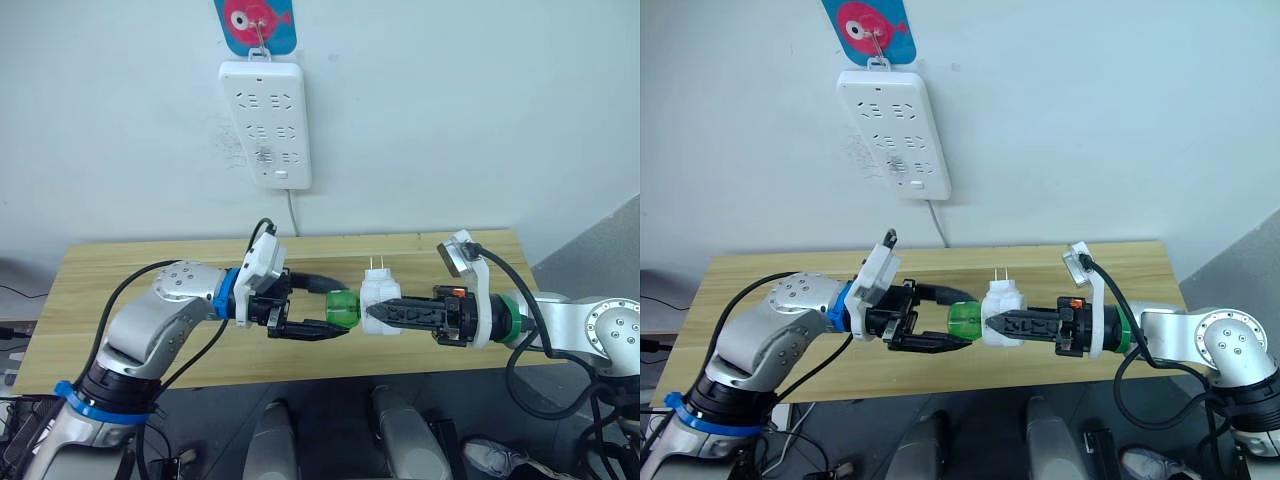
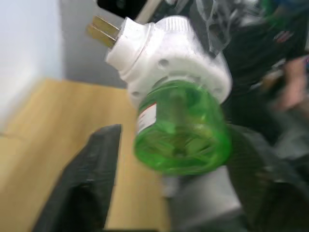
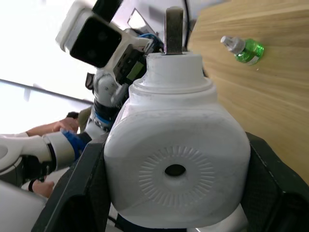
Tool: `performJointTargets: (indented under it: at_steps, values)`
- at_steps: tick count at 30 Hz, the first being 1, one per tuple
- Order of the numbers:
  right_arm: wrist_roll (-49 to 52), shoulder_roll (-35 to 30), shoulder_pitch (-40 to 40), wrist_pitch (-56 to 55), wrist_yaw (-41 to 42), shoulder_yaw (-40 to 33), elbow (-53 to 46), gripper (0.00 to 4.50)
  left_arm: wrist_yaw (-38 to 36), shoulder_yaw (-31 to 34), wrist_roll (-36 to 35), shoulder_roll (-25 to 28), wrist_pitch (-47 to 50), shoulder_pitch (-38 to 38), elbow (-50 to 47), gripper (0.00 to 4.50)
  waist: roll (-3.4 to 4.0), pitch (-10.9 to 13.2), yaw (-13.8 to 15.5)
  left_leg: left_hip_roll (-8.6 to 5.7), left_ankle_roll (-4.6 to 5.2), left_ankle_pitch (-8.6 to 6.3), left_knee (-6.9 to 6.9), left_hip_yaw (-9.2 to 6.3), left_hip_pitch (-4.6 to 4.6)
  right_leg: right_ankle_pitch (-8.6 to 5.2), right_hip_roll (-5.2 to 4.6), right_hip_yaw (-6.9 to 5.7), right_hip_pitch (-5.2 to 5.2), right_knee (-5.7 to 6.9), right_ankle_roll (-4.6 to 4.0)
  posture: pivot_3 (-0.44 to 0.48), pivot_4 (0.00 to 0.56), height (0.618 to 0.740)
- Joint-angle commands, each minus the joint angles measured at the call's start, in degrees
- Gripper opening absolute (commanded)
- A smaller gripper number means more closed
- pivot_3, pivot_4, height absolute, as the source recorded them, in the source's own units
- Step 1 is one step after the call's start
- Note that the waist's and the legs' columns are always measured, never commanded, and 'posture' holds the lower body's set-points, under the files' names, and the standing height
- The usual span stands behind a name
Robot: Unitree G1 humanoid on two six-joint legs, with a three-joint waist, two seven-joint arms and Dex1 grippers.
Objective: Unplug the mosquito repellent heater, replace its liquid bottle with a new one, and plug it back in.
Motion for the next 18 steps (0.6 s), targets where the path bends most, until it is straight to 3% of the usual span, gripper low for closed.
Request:
performJointTargets:
  at_steps: [1, 5, 13, 18]
  values:
    - [4.11, -0.46, 1.07, 0.50, 0.63, 0.15, -3.62, 3.01, 0.80, 4.11, 7.70, -3.25, -19.59, 3.03, 2.64, 4.48, 0.00, 0.00, 0.10, 0.00, 0.00, 0.00, 0.01, 0.01, 0.00, 0.03, 0.00, -0.01, 0.01, 0.00, -0.05, -0.175, 0.286, 0.740]
    - [4.14, -0.47, 1.99, -0.66, -0.90, -0.35, -3.33, 3.01, 1.90, 5.23, 10.77, -6.29, -31.70, 7.69, 2.08, 4.49, 0.00, 0.00, 0.15, 0.00, 0.00, 0.00, 0.00, 0.03, 0.00, 0.09, -0.02, 0.02, 0.01, -0.01, -0.15, -0.175, 0.284, 0.740]
    - [4.14, 0.61, 2.23, -1.87, -2.68, -0.61, -3.21, 3.01, 4.95, 3.48, 11.32, -7.23, -32.24, 13.92, -3.36, 4.49, -0.01, -0.01, 0.15, -0.01, 0.00, 0.01, 0.04, 0.02, 0.00, -0.01, -0.02, 0.02, 0.03, 0.03, 0.04, -0.174, 0.280, 0.740]
    - [4.14, 1.09, 1.81, -1.90, -2.78, -0.63, -3.14, 3.01, 5.22, 2.41, 11.68, -7.46, -32.19, 13.76, -2.92, 3.29, 0.00, -0.01, 0.13, -0.02, 0.01, 0.01, 0.05, 0.01, 0.00, -0.01, -0.02, 0.04, 0.05, 0.04, 0.05, -0.172, 0.283, 0.740]
